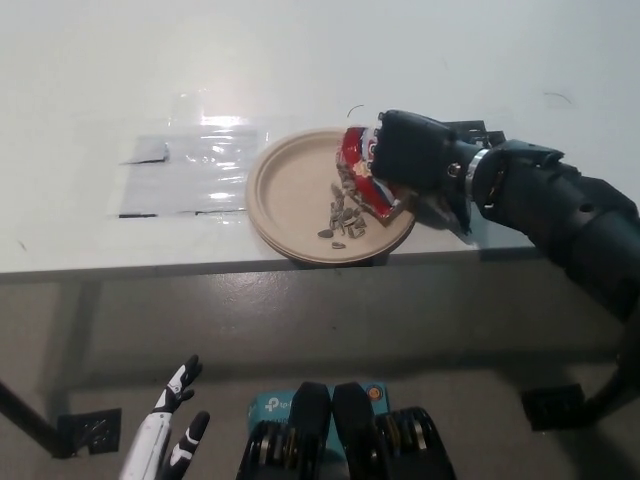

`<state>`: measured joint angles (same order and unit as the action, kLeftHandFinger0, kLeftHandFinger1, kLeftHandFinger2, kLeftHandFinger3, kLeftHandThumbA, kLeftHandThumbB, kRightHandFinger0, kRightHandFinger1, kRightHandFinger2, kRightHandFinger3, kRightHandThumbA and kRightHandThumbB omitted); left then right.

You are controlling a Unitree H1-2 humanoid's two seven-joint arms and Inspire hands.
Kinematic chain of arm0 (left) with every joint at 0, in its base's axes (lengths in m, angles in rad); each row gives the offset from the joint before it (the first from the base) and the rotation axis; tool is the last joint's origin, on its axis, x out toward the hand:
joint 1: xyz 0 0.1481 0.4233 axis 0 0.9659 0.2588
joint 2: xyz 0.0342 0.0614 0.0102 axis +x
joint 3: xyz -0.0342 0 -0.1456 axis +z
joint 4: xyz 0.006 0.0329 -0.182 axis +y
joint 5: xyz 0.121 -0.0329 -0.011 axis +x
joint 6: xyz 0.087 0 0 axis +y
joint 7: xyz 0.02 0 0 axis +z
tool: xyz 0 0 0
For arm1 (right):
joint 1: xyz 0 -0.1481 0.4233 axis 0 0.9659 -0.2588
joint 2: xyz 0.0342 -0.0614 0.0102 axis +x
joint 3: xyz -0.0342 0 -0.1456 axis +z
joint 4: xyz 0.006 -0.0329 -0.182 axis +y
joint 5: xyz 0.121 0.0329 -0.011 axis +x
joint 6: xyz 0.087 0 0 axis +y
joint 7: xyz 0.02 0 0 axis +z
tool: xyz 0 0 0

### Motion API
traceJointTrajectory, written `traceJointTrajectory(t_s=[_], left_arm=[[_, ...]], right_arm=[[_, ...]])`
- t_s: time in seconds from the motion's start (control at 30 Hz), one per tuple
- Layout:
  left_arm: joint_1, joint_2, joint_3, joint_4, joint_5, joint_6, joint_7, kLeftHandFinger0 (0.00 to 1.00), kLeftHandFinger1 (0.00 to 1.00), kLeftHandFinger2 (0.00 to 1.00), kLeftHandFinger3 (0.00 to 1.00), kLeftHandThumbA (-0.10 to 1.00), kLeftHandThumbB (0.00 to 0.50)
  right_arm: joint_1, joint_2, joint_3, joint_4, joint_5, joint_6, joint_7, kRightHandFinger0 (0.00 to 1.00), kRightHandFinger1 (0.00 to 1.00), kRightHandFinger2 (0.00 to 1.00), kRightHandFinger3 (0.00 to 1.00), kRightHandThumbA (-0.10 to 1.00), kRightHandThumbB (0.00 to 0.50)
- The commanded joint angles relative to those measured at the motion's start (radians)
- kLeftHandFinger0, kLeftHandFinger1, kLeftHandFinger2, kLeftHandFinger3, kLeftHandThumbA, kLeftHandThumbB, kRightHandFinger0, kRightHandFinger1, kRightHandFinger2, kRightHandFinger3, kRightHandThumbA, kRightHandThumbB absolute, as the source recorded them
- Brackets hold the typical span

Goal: The robot picks up a small bag of sunflower seeds on the right hand side and take it to the empty plate on the left hand side then pours some sunflower seeds on to the plate.

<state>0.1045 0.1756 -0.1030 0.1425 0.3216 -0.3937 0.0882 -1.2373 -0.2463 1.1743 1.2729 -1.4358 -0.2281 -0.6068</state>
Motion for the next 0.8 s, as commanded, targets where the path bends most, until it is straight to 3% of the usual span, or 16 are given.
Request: traceJointTrajectory(t_s=[0.0, 0.07, 0.1, 0.13, 0.17, 0.2, 0.23, 0.27, 0.37, 0.47, 0.5, 0.53, 0.57, 0.6, 0.67, 0.77], left_arm=[[-0.006, 0.015, 0.006, -0.018, -0.001, -0.043, 0.000, 0.95, 1.00, 1.00, 1.00, 1.00, 0.100], [-0.006, 0.014, 0.006, -0.018, 0.000, -0.041, 0.000, 0.95, 1.00, 1.00, 1.00, 1.00, 0.101], [-0.006, 0.015, 0.007, -0.019, 0.001, -0.041, 0.001, 0.95, 1.00, 1.00, 1.00, 1.00, 0.100], [-0.007, 0.016, 0.007, -0.016, 0.007, -0.042, 0.004, 0.94, 1.00, 1.00, 1.00, 1.00, 0.104], [-0.006, 0.016, 0.006, -0.018, 0.008, -0.041, 0.003, 0.94, 1.00, 1.00, 1.00, 1.00, 0.104], [-0.005, 0.016, 0.006, -0.022, 0.011, -0.036, 0.003, 0.94, 1.00, 1.00, 1.00, 1.00, 0.113], [-0.005, 0.016, 0.006, -0.021, 0.008, -0.036, 0.002, 0.95, 1.00, 1.00, 1.00, 1.00, 0.113], [-0.005, 0.015, 0.007, -0.019, 0.005, -0.039, 0.002, 0.95, 1.00, 1.00, 1.00, 1.00, 0.111], [-0.003, 0.013, 0.006, -0.022, 0.008, -0.041, 0.005, 0.95, 1.00, 1.00, 1.00, 1.00, 0.103], [-0.001, 0.014, 0.007, -0.021, 0.006, -0.042, 0.005, 0.96, 1.00, 1.00, 1.00, 1.00, 0.095], [-0.002, 0.014, 0.006, -0.020, 0.010, -0.044, 0.006, 0.96, 1.00, 1.00, 1.00, 1.00, 0.098], [-0.001, 0.014, 0.006, -0.020, 0.012, -0.042, 0.006, 0.96, 1.00, 1.00, 1.00, 1.00, 0.104], [0.000, 0.014, 0.006, -0.023, 0.011, -0.039, 0.004, 0.96, 1.00, 1.00, 1.00, 1.00, 0.107], [0.001, 0.014, 0.007, -0.024, 0.012, -0.041, 0.007, 0.96, 1.00, 1.00, 1.00, 1.00, 0.114], [0.001, 0.014, 0.007, -0.022, 0.013, -0.043, 0.008, 0.96, 1.00, 1.00, 1.00, 1.00, 0.115], [-0.001, 0.015, 0.006, -0.019, 0.014, -0.045, 0.007, 0.96, 1.00, 1.00, 1.00, 1.00, 0.113]], right_arm=[[-0.083, -0.056, -0.037, 0.003, 0.046, 0.011, -0.032, 0.00, 0.00, 0.07, 0.10, -0.10, 0.379], [-0.084, -0.062, -0.047, 0.001, 0.051, 0.023, -0.039, 0.00, 0.00, 0.04, 0.16, -0.10, 0.370], [-0.088, -0.066, -0.053, 0.002, 0.054, 0.028, -0.060, 0.00, 0.00, 0.01, 0.11, -0.10, 0.369], [-0.096, -0.078, -0.083, -0.014, 0.082, 0.016, -0.021, 0.00, 0.00, 0.01, 0.20, -0.09, 0.385], [-0.098, -0.082, -0.088, -0.020, 0.081, 0.023, -0.018, 0.00, 0.00, 0.00, 0.20, -0.09, 0.390], [-0.101, -0.088, -0.112, -0.027, 0.101, 0.007, -0.010, 0.00, 0.00, 0.00, 0.25, 0.00, 0.434], [-0.103, -0.093, -0.115, -0.029, 0.094, 0.016, -0.017, 0.00, 0.00, 0.00, 0.19, 0.09, 0.475], [-0.104, -0.096, -0.116, -0.025, 0.087, 0.032, -0.040, 0.00, 0.00, 0.00, 0.15, 0.12, 0.481], [-0.102, -0.110, -0.129, -0.025, 0.086, 0.029, -0.085, 0.00, 0.00, 0.02, 0.03, 0.03, 0.413], [-0.100, -0.116, -0.133, -0.026, 0.079, 0.033, -0.097, 0.00, 0.00, 0.14, 0.00, -0.05, 0.354], [-0.096, -0.119, -0.147, -0.026, 0.094, 0.018, -0.101, 0.00, 0.00, 0.17, 0.03, 0.01, 0.380], [-0.091, -0.118, -0.160, -0.021, 0.107, 0.014, -0.097, 0.00, 0.00, 0.18, 0.04, -0.02, 0.363], [-0.088, -0.120, -0.168, -0.019, 0.111, 0.010, -0.115, 0.00, 0.00, 0.19, 0.04, 0.04, 0.406], [-0.088, -0.119, -0.164, -0.015, 0.103, 0.020, -0.123, 0.00, 0.00, 0.19, 0.04, 0.09, 0.406], [-0.082, -0.119, -0.170, -0.007, 0.108, 0.021, -0.133, 0.00, 0.00, 0.23, 0.06, -0.03, 0.357], [-0.078, -0.116, -0.172, 0.009, 0.109, 0.026, -0.140, 0.00, 0.00, 0.24, 0.05, -0.01, 0.360]])
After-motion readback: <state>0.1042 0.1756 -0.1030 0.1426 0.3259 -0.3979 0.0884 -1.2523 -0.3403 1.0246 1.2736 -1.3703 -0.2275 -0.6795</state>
